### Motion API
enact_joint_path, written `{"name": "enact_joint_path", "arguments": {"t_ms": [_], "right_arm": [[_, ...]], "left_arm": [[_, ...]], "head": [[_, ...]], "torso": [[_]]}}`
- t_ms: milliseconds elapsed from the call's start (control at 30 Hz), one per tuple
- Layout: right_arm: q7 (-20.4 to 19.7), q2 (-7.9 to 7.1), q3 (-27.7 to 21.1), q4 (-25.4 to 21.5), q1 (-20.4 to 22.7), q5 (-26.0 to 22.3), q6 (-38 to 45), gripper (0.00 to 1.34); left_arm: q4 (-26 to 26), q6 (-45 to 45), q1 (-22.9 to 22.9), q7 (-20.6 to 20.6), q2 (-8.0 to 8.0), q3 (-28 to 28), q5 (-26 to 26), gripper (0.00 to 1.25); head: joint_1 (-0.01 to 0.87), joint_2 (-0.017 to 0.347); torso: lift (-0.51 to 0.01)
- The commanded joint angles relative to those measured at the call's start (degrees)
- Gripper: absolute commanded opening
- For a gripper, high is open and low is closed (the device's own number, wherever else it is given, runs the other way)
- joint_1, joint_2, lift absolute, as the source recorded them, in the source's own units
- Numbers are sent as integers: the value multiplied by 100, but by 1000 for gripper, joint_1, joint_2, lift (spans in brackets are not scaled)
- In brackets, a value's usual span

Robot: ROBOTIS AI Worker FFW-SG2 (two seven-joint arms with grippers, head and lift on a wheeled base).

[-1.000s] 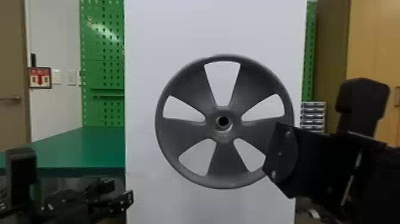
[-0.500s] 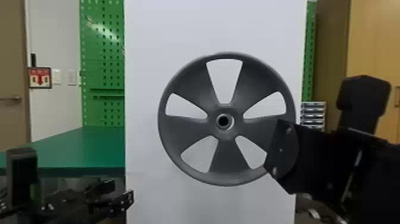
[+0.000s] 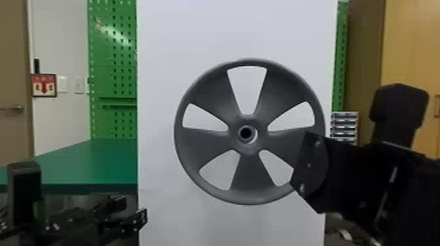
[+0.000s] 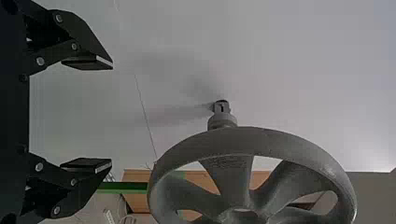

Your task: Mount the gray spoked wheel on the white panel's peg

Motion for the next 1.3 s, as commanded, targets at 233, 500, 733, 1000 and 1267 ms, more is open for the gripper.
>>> {"name": "enact_joint_path", "arguments": {"t_ms": [233,500,733,1000,1267], "right_arm": [[177,-3,7,171,-39,263,-9,12],[538,-3,-37,373,-48,492,-17,12],[678,15,-73,540,-83,580,-26,12],[740,41,-55,716,-154,580,-35,12],[766,76,-46,839,-206,641,-70,12]], "left_arm": [[1,0,-4,0,0,-4,0,744],[1,0,-13,0,0,-13,0,744],[1,0,-13,0,0,-22,-17,744],[1,0,-22,0,0,-48,-61,744],[1,0,-31,0,0,-66,-79,744]], "head": [[84,-8],[84,-8],[84,-8],[84,-8],[84,-8]], "torso": [[-485],[-485],[-485],[-485],[-485]]}}
